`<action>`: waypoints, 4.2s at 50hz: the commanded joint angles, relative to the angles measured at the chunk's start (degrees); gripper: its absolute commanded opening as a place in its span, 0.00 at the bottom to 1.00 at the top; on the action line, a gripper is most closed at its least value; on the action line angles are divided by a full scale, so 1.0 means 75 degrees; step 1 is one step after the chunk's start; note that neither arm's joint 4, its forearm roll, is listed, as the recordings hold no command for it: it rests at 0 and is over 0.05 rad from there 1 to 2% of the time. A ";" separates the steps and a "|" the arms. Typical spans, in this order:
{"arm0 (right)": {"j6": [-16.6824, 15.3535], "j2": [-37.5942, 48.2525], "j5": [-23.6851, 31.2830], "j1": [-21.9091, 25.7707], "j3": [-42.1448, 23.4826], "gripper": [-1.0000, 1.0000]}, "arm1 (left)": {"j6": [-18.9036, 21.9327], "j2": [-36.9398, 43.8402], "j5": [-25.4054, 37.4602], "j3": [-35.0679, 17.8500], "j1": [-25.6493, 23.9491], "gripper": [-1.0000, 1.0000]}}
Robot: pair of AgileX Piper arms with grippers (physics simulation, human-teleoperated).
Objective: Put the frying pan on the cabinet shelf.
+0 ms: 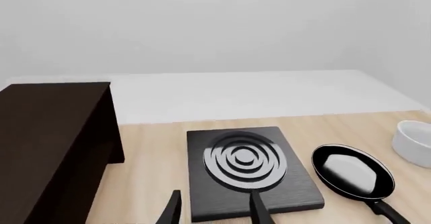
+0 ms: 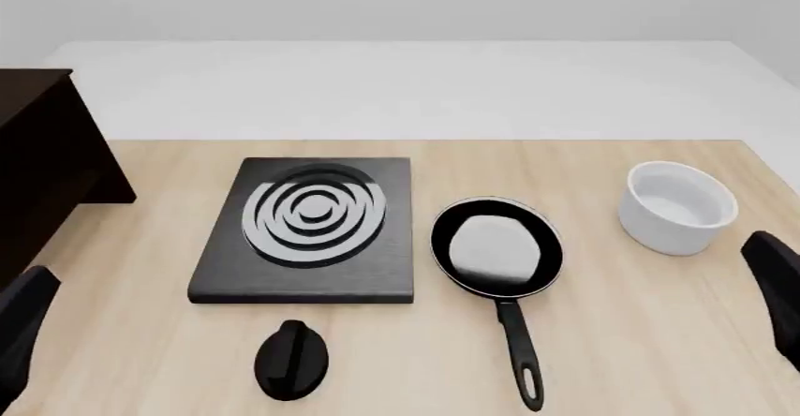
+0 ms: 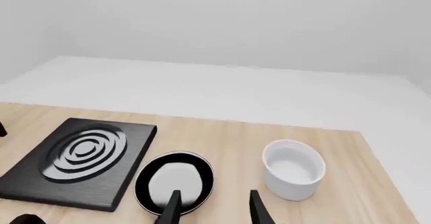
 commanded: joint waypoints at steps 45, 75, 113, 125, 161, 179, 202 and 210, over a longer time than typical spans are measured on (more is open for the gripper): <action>0.0066 0.3839 0.1601 0.2011 -0.0754 1.00 | -0.0492 0.0390 0.1154 -0.0580 -0.0594 1.00; 0.0367 0.5597 0.0812 0.2479 -0.0732 1.00 | -0.0619 0.0408 0.0941 -0.0376 -0.0830 1.00; 0.0622 0.7255 -0.0499 0.2997 -0.0367 1.00 | -0.0630 0.0470 0.0971 -0.0291 -0.0959 1.00; 0.0754 0.7554 -0.0876 0.3131 -0.0051 1.00 | -0.0650 0.0432 0.0958 -0.0254 -0.0975 1.00; 0.1112 0.8710 -0.2213 0.3355 0.0555 1.00 | -0.0613 0.0431 0.0804 -0.0224 -0.0876 1.00; 0.1323 0.9309 -0.2891 0.3548 0.0855 1.00 | -0.0633 0.0459 0.0829 -0.0224 -0.0899 1.00; 0.1292 0.9301 -0.3133 0.3351 0.0991 1.00 | -0.0630 0.0449 0.0695 -0.0003 -0.0994 1.00; 0.1099 0.8940 -0.2941 0.3101 0.0995 0.00 | -0.0639 0.0473 0.0706 -0.0036 -0.1008 1.00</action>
